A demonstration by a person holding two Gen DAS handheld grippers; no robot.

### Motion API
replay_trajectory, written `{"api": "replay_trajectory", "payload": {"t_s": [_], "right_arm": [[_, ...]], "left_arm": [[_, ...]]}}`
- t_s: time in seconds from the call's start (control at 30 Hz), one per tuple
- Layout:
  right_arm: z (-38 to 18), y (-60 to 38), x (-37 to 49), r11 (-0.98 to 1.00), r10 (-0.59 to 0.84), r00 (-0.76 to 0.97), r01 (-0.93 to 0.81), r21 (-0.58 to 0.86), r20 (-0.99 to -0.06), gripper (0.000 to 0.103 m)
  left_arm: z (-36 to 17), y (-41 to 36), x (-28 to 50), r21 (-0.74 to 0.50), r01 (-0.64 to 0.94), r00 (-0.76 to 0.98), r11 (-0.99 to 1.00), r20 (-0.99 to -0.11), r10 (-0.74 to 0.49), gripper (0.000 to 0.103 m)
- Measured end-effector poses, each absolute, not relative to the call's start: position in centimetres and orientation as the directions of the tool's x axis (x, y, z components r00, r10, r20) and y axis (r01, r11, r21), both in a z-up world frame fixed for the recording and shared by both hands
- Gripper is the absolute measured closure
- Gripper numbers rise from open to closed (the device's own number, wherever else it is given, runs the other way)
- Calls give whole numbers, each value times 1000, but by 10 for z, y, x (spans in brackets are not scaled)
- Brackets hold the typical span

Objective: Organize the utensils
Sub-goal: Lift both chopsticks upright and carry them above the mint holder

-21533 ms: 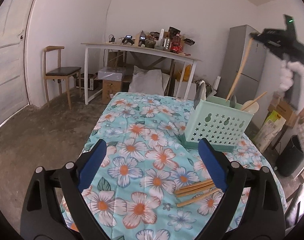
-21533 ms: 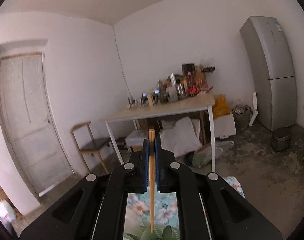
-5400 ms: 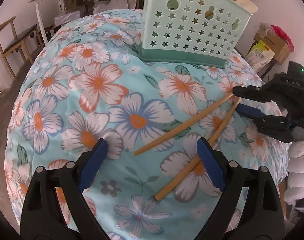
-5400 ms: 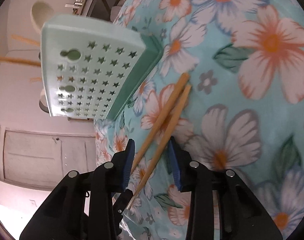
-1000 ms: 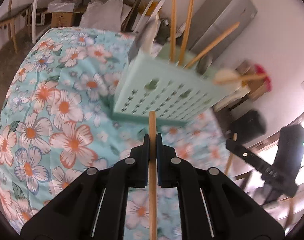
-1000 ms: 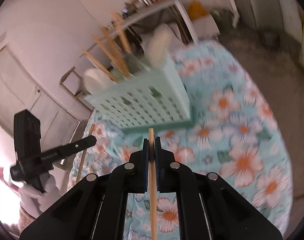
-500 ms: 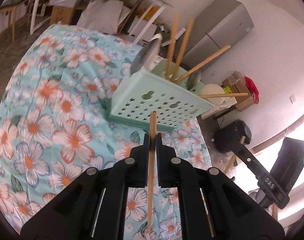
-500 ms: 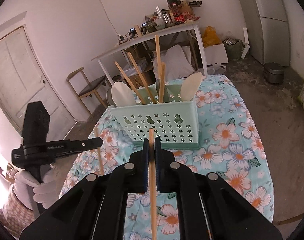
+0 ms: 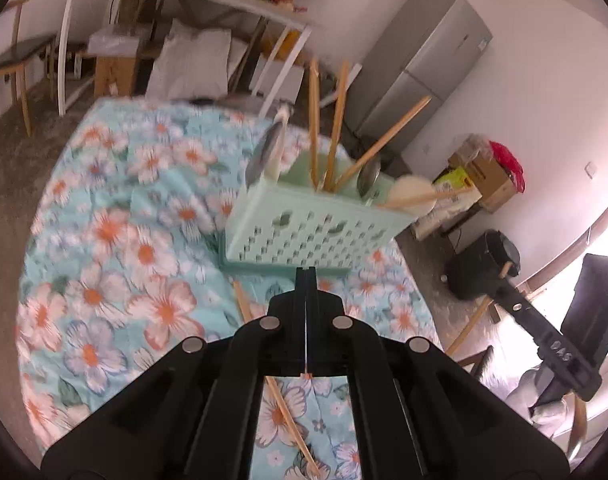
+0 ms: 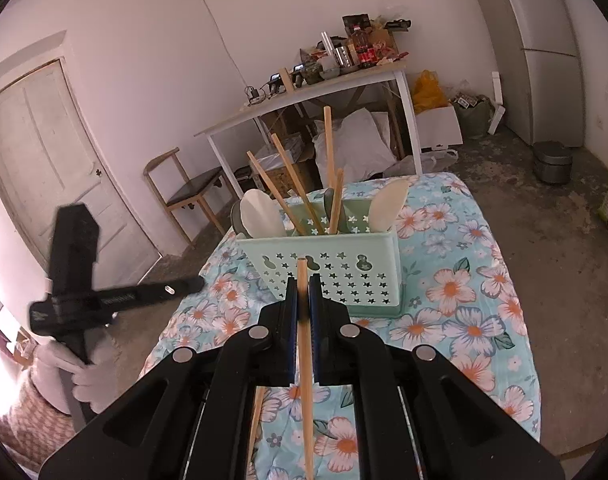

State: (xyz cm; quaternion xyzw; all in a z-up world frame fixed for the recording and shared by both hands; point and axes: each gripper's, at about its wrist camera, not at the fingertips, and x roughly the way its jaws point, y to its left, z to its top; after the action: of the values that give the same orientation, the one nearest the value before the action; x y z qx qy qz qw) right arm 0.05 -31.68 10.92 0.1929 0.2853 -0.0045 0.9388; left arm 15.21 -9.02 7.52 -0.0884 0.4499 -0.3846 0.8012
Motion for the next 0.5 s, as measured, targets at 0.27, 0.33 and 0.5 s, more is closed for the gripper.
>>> {"api": "replay_trajectory", "payload": {"t_s": [0.27, 0.33, 0.5], "right_arm": [[101, -327, 0, 913, 112, 826, 133, 385, -552, 97], [99, -330, -1, 909, 113, 825, 139, 392, -554, 97], [94, -339, -1, 901, 118, 822, 148, 409, -557, 97]], "left_arm": [[-5, -118, 181, -523, 411, 189, 747, -753, -630, 81], [-20, -126, 189, -493, 388, 184, 779, -786, -590, 81], [-48, -142, 204, -429, 366, 162, 826, -844, -510, 82]]}}
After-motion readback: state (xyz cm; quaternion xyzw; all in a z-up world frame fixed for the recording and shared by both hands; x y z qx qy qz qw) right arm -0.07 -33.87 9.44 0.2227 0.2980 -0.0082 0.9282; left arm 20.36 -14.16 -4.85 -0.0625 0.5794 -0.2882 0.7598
